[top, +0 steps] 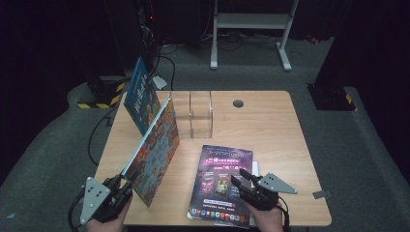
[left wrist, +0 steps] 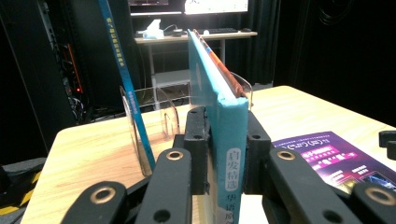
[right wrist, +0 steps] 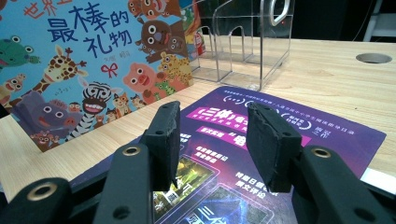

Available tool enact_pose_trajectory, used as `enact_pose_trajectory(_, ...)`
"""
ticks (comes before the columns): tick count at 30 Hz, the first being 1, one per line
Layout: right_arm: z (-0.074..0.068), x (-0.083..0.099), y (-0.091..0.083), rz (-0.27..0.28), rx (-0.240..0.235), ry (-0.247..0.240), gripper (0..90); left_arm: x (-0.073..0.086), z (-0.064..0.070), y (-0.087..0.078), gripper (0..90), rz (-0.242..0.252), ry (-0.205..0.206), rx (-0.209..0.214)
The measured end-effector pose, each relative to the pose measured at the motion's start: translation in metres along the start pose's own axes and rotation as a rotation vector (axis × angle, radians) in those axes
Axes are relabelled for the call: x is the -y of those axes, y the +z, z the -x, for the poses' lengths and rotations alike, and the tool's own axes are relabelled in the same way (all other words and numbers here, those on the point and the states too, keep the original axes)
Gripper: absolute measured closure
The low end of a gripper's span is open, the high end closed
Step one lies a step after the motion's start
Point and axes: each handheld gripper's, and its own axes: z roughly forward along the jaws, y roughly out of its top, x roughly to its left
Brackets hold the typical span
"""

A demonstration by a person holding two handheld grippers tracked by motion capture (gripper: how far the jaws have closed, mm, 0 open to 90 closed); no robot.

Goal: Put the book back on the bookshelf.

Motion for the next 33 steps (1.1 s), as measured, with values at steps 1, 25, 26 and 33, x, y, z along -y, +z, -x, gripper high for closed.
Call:
enact_pose_trajectory(1, 0.000, 0.000, 0.000, 0.000, 0.000, 0.000, 54.8, 0.000, 0.000, 0.000, 76.6, 0.000, 0.000, 0.000)
enact_pose_trajectory(25, -0.001, 0.002, 0.002, -0.010, -0.010, 0.010, 54.7, -0.003, -0.011, 0.000, 76.6, -0.010, -0.002, 0.012)
enact_pose_trajectory(26, -0.001, 0.002, 0.002, -0.011, -0.010, 0.010, 54.7, -0.003, -0.012, 0.000, 76.8, -0.009, -0.003, 0.016)
enact_pose_trajectory(33, -0.002, 0.003, 0.003, -0.016, -0.013, 0.010, 54.7, -0.004, -0.012, 0.001, 77.0, -0.005, -0.041, 0.015)
